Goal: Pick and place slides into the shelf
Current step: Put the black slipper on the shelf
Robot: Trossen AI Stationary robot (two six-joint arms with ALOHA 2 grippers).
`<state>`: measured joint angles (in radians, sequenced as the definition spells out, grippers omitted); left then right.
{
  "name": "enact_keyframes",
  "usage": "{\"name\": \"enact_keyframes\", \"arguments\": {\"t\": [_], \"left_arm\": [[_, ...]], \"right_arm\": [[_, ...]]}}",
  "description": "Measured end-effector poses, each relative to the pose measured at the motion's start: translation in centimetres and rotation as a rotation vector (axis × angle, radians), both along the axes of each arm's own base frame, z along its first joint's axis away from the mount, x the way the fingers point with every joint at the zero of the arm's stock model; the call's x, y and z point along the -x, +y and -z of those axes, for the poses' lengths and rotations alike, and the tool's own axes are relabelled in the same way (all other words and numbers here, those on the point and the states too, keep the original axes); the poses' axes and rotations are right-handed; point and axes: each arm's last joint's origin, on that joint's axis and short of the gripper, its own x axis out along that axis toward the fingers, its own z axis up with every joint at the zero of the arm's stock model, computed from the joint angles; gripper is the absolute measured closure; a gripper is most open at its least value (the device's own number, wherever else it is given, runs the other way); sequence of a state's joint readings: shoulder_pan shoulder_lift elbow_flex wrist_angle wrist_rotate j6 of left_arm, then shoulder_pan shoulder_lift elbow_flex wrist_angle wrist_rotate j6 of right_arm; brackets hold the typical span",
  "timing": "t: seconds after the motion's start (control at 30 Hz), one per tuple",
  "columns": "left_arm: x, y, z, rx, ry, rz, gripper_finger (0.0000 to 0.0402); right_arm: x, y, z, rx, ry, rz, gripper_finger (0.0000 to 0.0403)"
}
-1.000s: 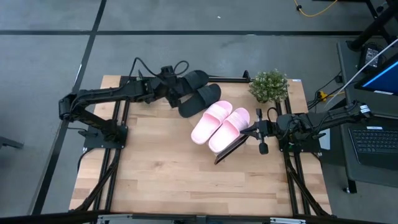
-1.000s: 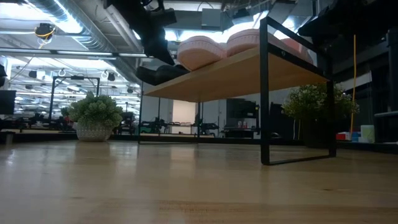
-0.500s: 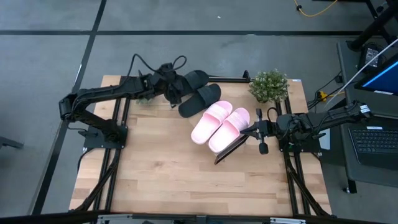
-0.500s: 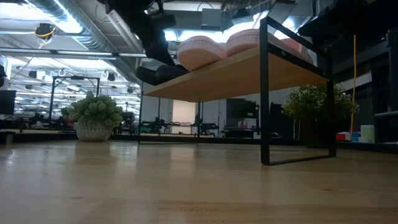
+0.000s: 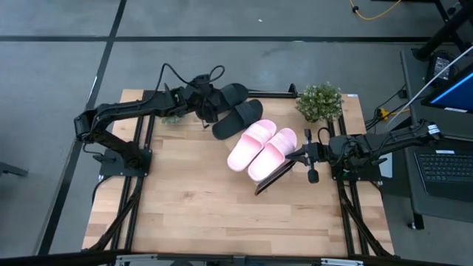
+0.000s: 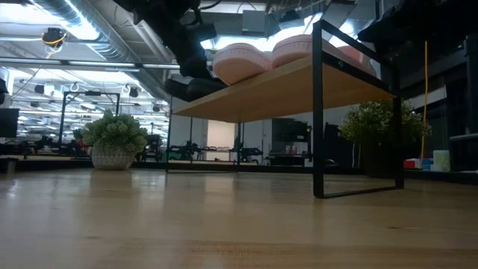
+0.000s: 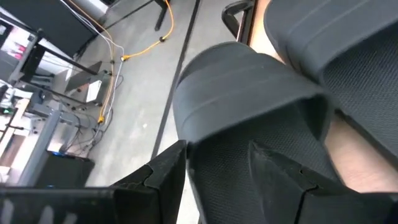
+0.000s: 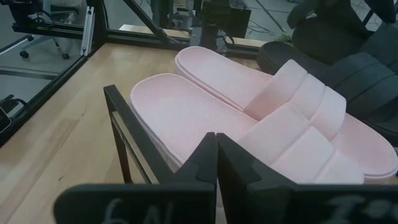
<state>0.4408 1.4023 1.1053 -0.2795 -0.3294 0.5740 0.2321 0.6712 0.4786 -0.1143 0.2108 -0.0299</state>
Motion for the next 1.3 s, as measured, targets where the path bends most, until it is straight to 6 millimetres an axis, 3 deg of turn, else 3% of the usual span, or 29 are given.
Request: {"name": "enact_keyframes", "arguments": {"t": [0.7, 0.87, 1.07, 1.3], "left_arm": [[-0.4, 1.3, 0.6, 0.001, -0.032, -0.033, 0.0244], [-0.4, 1.3, 0.5, -0.001, -0.039, -0.034, 0.0291], [-0.4, 1.3, 0.5, -0.002, -0.042, -0.043, 0.0386], [-0.2, 1.5, 0.5, -0.054, -0.011, -0.113, 0.0396]], "right_arm": [[0.0, 0.0, 0.0, 0.0, 0.0, 0.0, 0.0397], [0.0, 0.0, 0.0, 0.0, 0.0, 0.0, 0.0397], [0.0, 0.0, 0.0, 0.0, 0.001, 0.001, 0.0397], [0.0, 0.0, 0.0, -0.008, 0.001, 0.003, 0.0397]]}}
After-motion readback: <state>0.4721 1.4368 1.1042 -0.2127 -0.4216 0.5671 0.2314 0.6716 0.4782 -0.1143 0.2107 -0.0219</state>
